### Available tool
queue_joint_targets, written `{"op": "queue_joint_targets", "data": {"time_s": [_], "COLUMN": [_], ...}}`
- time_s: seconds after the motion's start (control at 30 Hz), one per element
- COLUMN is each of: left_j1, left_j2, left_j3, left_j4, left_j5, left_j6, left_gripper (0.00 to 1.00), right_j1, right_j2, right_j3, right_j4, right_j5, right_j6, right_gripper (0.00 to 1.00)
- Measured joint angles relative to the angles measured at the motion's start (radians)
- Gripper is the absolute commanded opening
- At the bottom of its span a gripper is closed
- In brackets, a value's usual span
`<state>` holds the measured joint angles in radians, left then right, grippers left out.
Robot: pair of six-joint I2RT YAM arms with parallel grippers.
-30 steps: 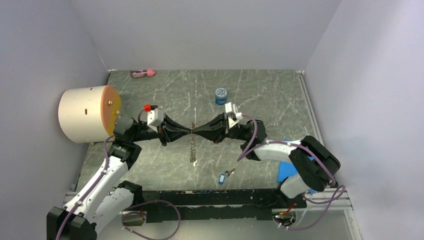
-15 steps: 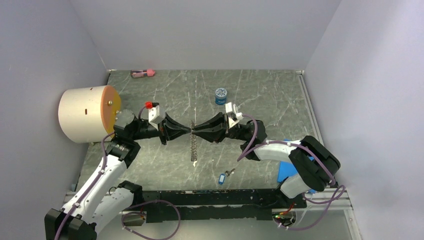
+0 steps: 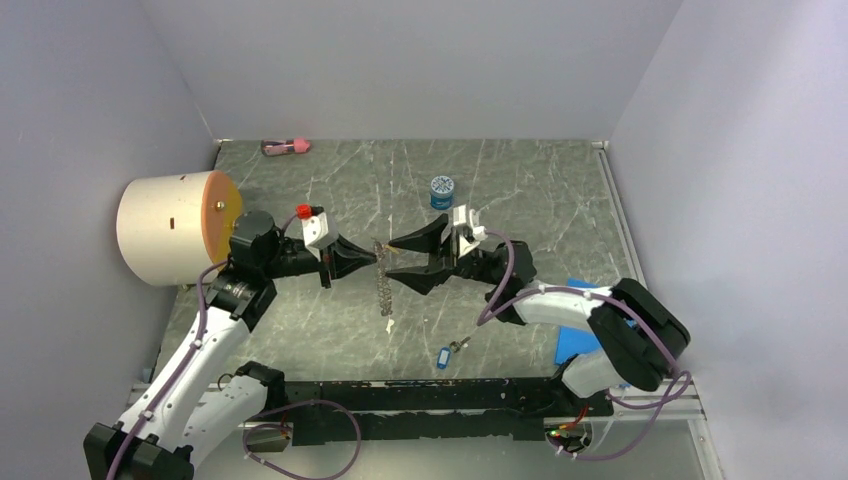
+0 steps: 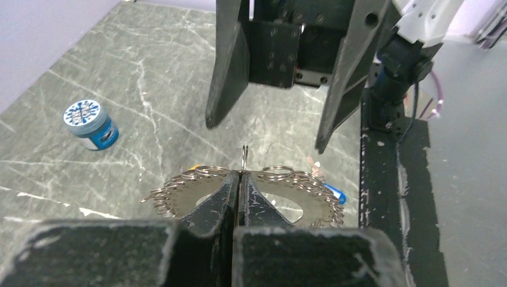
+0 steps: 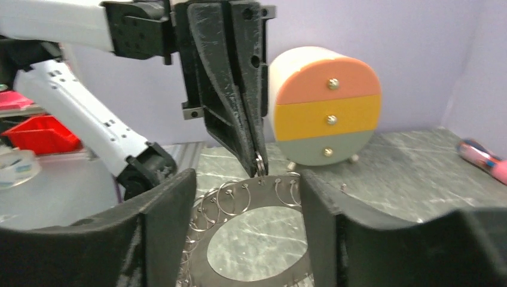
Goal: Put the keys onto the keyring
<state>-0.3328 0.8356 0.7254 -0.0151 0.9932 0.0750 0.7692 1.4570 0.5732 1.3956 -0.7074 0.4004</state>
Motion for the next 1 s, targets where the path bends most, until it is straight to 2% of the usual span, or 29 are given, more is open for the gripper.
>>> {"op": "queue_joint_targets", "data": {"time_s": [0.13,0.43,0.63,0.83,1.0], "left_j1": [0.0,-0.003,-0.005,-0.005,-0.006], "left_j2": [0.0,-0.029,-0.076,-0.075,-0.021], "left_j3": [0.006,-0.016,-0.061,-0.084,-0.084], "left_j4": [-0.098,-0.208,-0.222,-0.201,-0.09], "left_j5": [-0.027,-0.045,-0.039,-0.032,-0.032], "left_j6": [0.132,0.483,0.67,0.662,0.452], "left_gripper": [0.03,0.03,0.02,0.02,0.03], "right_j1": [-0.006,-0.094,-0.136,-0.142,-0.145], "right_j2": [-0.097,-0.335,-0.463,-0.527,-0.531], "right_j3": [-0.035,-0.106,-0.158,-0.159,-0.159], "right_j4": [-0.126,-0.417,-0.602,-0.782,-0.938], "right_j5": [0.08,0.226,0.32,0.457,0.562], "right_j6": [-0.071,-0.192,-0.2,-0.17,-0.111], "right_gripper": [0.85,0.99,0.99,0.99,0.99]}}
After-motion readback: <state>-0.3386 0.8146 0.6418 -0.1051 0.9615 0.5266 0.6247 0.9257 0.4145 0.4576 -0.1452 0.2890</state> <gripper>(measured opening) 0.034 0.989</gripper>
